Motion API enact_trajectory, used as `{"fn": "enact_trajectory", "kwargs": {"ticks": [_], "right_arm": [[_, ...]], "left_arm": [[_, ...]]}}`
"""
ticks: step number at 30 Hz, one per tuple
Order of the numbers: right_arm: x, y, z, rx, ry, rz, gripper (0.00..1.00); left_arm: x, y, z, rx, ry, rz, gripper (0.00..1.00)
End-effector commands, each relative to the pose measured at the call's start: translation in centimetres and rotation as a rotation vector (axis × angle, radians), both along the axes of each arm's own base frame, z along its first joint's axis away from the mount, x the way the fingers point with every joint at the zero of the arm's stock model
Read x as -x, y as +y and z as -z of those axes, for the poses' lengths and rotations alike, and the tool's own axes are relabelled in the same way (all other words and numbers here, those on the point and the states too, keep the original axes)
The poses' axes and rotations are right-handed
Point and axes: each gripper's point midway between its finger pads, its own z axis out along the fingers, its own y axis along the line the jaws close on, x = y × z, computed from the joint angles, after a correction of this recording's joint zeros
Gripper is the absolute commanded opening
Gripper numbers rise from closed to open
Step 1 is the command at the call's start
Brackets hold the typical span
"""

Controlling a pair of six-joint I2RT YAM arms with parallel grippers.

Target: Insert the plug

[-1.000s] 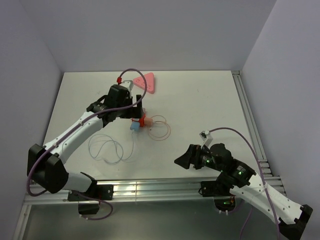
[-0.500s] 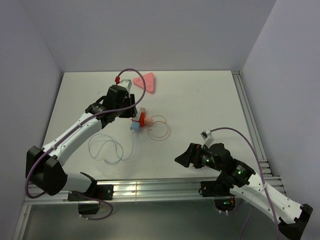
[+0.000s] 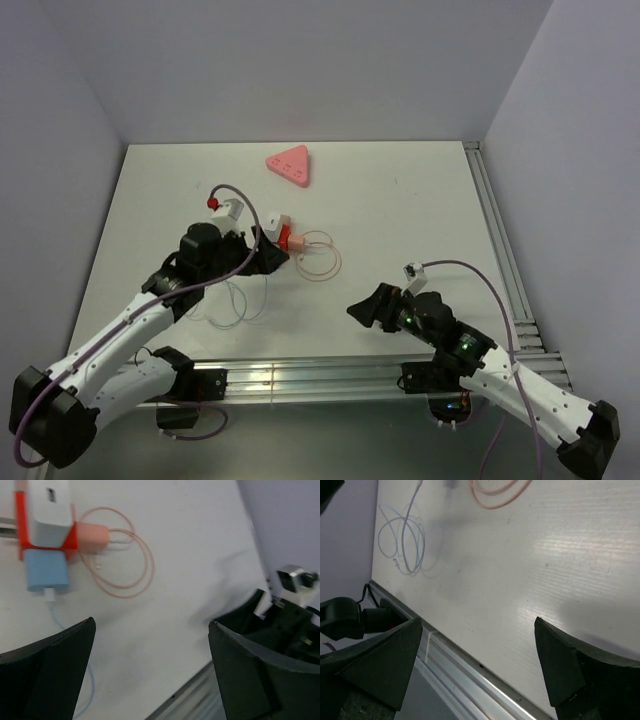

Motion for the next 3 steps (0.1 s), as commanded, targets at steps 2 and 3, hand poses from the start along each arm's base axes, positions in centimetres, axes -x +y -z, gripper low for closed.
{"fn": "enact_trajectory", "kwargs": {"ticks": [2,3], "right_arm": [[-1.6,1.1,-2.4,-0.125,-0.132,0.025,1.00],[-0.9,1.4,-1.8,-0.129,-0.122,-0.015,1.00]], "left_arm": [[4.3,-2.8,-3.3,0.319,-0.089,0.203,1.00],[6.5,-3.1,-5.2,0.412,-0.147,0.294,1.00]]}}
